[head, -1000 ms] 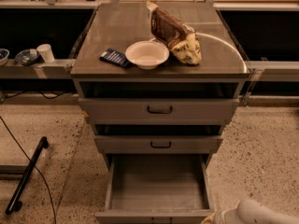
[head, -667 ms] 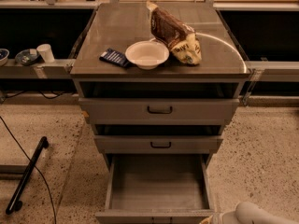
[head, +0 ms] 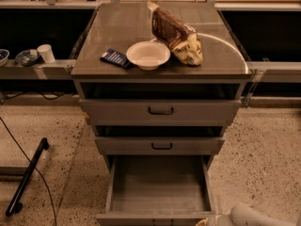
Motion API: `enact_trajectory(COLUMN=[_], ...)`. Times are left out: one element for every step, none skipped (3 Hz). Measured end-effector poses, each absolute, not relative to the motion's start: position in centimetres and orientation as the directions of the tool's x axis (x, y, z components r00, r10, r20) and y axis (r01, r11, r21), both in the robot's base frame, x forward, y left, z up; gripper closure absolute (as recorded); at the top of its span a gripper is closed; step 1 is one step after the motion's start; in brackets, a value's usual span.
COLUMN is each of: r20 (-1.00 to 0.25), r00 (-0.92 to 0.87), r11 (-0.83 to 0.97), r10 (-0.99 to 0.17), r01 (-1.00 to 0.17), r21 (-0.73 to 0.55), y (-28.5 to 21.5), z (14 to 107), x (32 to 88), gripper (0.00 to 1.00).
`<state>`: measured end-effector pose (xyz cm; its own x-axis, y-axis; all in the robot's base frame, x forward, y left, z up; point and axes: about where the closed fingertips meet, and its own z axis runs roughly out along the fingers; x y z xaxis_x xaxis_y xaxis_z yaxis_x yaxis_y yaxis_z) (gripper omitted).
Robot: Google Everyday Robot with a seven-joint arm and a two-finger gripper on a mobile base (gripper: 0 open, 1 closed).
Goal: Close bottom drawer
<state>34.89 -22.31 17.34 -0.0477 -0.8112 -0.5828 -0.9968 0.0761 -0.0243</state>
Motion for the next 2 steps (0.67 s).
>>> enact_trajectory(r20=[-0.636, -0.705], r00=[-0.102, -0.085], r11=[0.136, 0.157], r10=[-0.765, -0.704], r01=[-0.991, -0.987], r21=[-0.004, -0.038], y=[-21.0, -19.7], z=[16.7, 17.0], x=[35.8, 36.3], gripper=[1.00, 0.83])
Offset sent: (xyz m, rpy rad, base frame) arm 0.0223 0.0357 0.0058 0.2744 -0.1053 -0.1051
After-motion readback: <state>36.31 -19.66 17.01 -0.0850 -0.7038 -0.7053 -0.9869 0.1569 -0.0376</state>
